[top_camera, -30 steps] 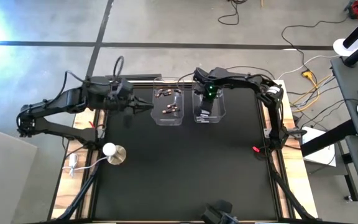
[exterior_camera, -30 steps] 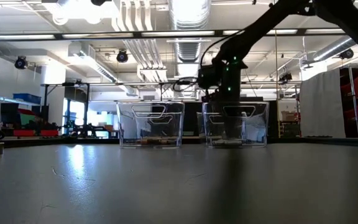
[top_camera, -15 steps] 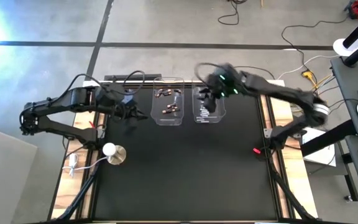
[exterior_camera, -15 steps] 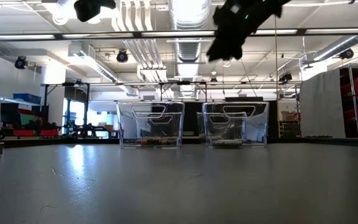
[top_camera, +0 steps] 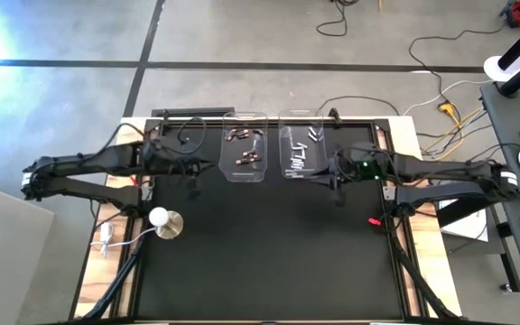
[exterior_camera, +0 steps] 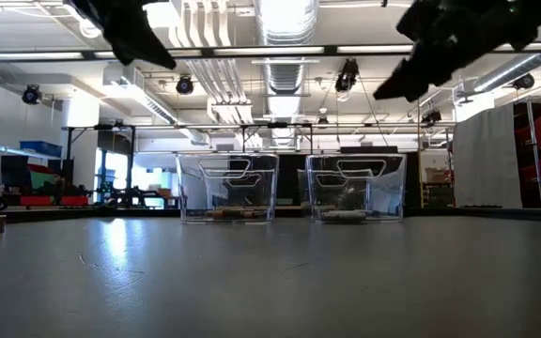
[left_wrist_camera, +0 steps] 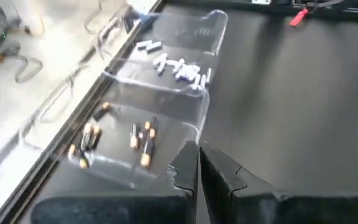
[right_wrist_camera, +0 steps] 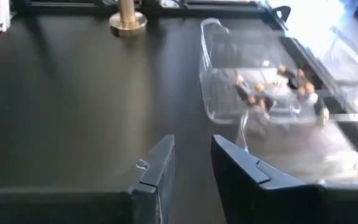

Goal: Sort batteries
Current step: Return to Home Position

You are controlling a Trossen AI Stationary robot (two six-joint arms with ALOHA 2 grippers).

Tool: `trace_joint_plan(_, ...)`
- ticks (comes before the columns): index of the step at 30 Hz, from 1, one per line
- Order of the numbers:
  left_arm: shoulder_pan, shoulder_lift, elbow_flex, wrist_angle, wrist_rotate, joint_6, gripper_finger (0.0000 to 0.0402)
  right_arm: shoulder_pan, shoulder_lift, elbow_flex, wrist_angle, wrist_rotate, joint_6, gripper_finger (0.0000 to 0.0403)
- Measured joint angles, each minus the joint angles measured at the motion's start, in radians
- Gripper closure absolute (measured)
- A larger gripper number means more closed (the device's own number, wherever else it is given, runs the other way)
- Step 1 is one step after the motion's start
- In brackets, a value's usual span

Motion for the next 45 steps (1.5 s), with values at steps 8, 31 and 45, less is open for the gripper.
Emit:
trace_joint_plan(8,0.000,-0.093,-0.338,0.517,0.143,0.051,0.0401,0.000,-0.083,-0.165,0.073,-0.041,0.018,0.0323)
trace_joint_plan(31,-0.002,-0.737,-0.687,0.549,0.007,0.006,0.0401,-0.003,-0.366,-0.510,0.572,-0.048,0.055,0.0307)
trace_joint_plan(45,-0.009,-0.923,-0.744,0.480,0.196,0.028,0.0401,-0.003,-0.455,-0.592,0.589,0.004,0.239,0.0318)
